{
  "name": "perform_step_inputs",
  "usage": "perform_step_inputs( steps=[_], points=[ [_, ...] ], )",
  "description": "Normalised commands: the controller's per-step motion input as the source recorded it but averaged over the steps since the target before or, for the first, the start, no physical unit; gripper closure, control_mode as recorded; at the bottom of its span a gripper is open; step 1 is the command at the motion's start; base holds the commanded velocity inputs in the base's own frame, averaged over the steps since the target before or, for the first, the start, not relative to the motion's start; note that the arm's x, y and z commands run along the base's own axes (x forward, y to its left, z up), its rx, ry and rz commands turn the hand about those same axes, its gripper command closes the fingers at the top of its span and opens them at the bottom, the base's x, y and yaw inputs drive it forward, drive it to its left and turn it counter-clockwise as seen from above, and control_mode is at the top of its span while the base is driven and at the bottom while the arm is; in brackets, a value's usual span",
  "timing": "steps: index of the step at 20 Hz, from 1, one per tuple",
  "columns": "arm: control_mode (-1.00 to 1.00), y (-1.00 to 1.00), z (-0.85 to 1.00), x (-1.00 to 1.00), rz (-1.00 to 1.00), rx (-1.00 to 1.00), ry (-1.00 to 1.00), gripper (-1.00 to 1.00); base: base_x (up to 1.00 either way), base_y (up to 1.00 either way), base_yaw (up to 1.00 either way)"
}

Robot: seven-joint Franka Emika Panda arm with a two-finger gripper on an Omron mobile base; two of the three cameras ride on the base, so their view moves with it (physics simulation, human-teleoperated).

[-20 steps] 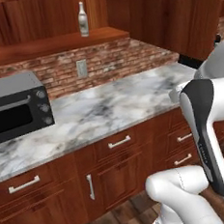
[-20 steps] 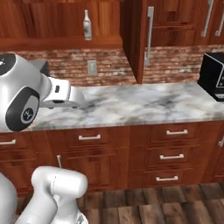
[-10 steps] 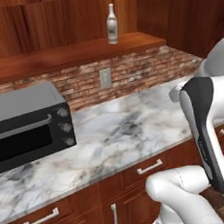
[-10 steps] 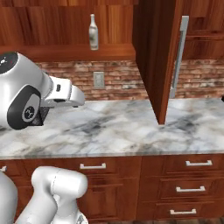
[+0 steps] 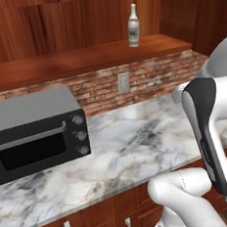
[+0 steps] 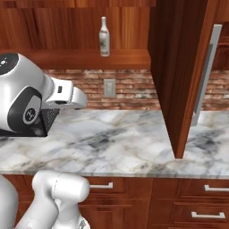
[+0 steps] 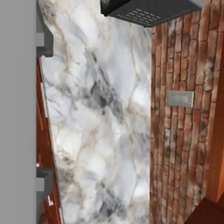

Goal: There is a bowl on the dining counter. Grab a lemon wedge from the fridge and place it in the bowl. Then get the liquor bottle and glass cup from the cabinet and place them next to the bowl.

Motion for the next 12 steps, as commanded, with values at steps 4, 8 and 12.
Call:
perform_step_inputs(
  steps=[4,8,12],
  points=[
    [-1.0,0.0,0.02,0.0,0.05,0.0,-0.04,-1.0,0.02,0.0,0.06],
    [-1.0,0.0,0.24,-0.15,0.04,0.0,-0.28,-1.0,0.0,0.0,0.0],
    [-1.0,0.0,0.53,-0.37,0.0,0.0,-0.48,-1.0,0.0,0.0,0.0]
  ],
)
